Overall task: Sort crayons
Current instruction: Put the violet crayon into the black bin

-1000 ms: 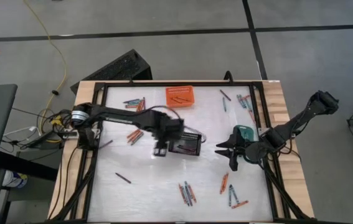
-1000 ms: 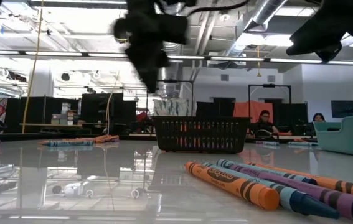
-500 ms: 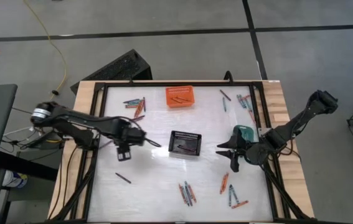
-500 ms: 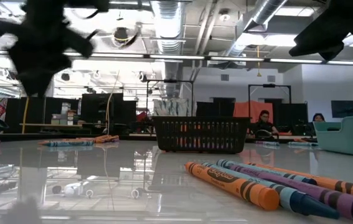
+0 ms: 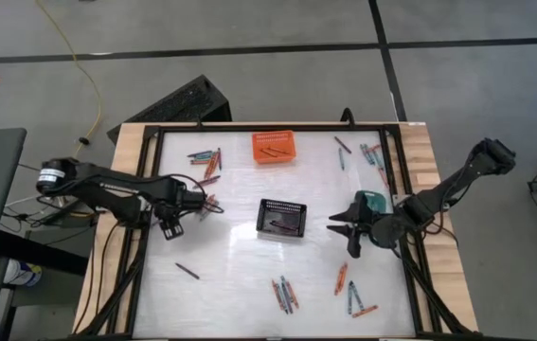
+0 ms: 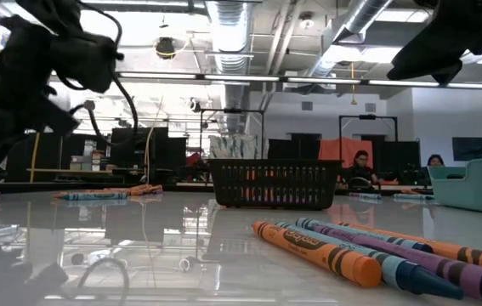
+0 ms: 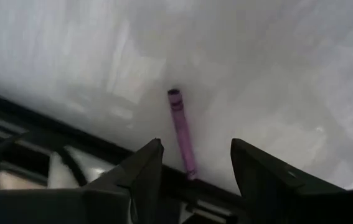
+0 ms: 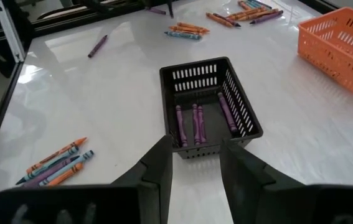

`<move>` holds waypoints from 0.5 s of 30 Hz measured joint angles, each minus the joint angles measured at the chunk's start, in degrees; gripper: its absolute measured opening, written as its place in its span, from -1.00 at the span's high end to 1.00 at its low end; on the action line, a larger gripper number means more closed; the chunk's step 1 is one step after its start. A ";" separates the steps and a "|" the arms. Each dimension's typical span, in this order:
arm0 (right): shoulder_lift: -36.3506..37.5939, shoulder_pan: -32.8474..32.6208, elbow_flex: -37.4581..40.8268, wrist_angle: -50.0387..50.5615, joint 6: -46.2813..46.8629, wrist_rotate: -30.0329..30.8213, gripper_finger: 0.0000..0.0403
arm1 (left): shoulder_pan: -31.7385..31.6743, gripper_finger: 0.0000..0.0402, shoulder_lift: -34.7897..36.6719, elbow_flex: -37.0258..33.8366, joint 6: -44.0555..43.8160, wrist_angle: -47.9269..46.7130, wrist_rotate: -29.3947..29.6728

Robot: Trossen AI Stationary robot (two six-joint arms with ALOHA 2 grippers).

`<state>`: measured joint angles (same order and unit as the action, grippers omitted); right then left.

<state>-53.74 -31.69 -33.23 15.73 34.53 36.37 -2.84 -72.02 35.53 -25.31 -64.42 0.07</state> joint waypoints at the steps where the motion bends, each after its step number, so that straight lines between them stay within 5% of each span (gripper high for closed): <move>1: 0.00 0.25 0.00 0.02 -0.10 -0.01 0.37 | -0.56 0.10 -0.36 -0.10 -0.21 0.17 -0.24; 15: 0.00 -0.23 0.00 0.07 -0.49 -0.25 0.37 | -8.42 0.11 -13.45 0.16 0.90 2.85 -1.99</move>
<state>-53.74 -31.92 -33.23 15.79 34.04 36.12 -11.26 -85.47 35.69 -24.41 -61.58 -1.93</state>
